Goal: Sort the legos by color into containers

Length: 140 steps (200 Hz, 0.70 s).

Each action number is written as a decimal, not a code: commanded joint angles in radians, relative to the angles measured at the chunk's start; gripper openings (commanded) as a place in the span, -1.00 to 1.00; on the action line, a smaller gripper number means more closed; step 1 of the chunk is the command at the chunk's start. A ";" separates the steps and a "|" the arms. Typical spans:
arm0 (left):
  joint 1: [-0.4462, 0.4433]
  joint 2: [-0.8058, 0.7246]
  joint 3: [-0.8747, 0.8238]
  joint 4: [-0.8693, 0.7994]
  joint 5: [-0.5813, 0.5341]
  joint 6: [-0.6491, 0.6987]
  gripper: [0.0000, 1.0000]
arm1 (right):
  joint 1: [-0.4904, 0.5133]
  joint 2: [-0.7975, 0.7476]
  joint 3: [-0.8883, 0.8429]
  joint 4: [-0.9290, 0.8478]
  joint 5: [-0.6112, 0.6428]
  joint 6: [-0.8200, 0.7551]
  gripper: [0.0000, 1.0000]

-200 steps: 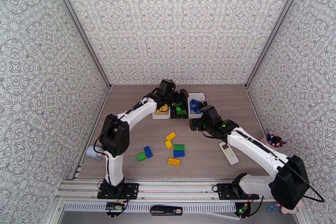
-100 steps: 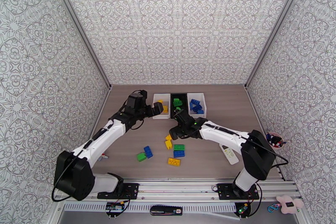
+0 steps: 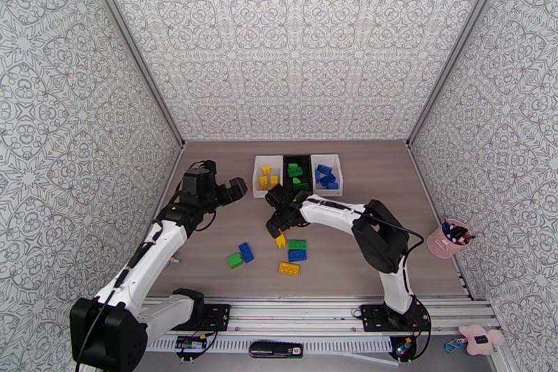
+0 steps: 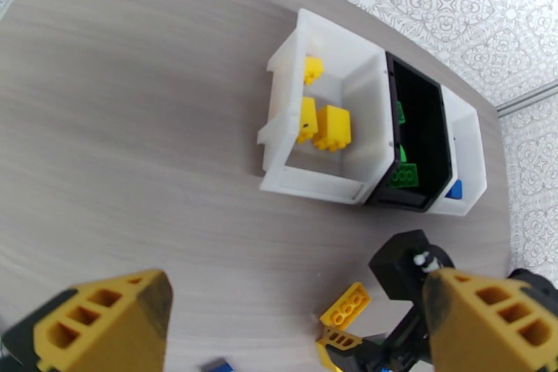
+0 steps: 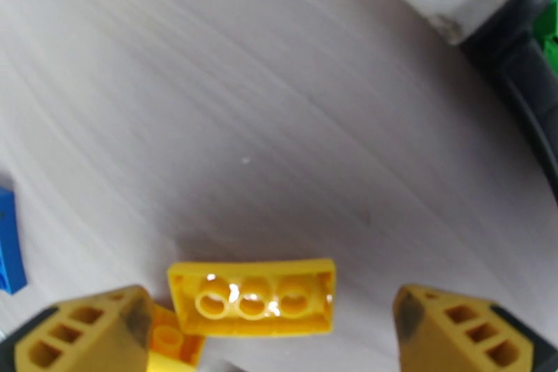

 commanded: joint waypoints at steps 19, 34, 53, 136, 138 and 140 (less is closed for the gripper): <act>0.002 0.012 -0.010 -0.012 -0.007 -0.014 0.99 | 0.013 0.074 0.088 -0.089 -0.003 0.000 0.85; 0.001 0.018 -0.009 -0.013 -0.006 -0.014 0.99 | 0.013 0.088 0.098 -0.094 -0.008 0.010 0.78; -0.001 0.020 -0.009 -0.010 -0.007 -0.014 0.99 | 0.014 0.115 0.122 -0.121 -0.007 0.018 0.71; -0.010 0.043 -0.016 0.006 -0.012 -0.025 0.99 | 0.013 0.137 0.149 -0.162 0.022 0.040 0.30; -0.010 0.044 -0.017 0.006 -0.012 -0.024 0.99 | 0.013 0.137 0.149 -0.162 0.022 0.042 0.29; -0.010 0.045 -0.017 0.005 -0.012 -0.024 0.99 | 0.014 0.137 0.149 -0.162 0.024 0.042 0.27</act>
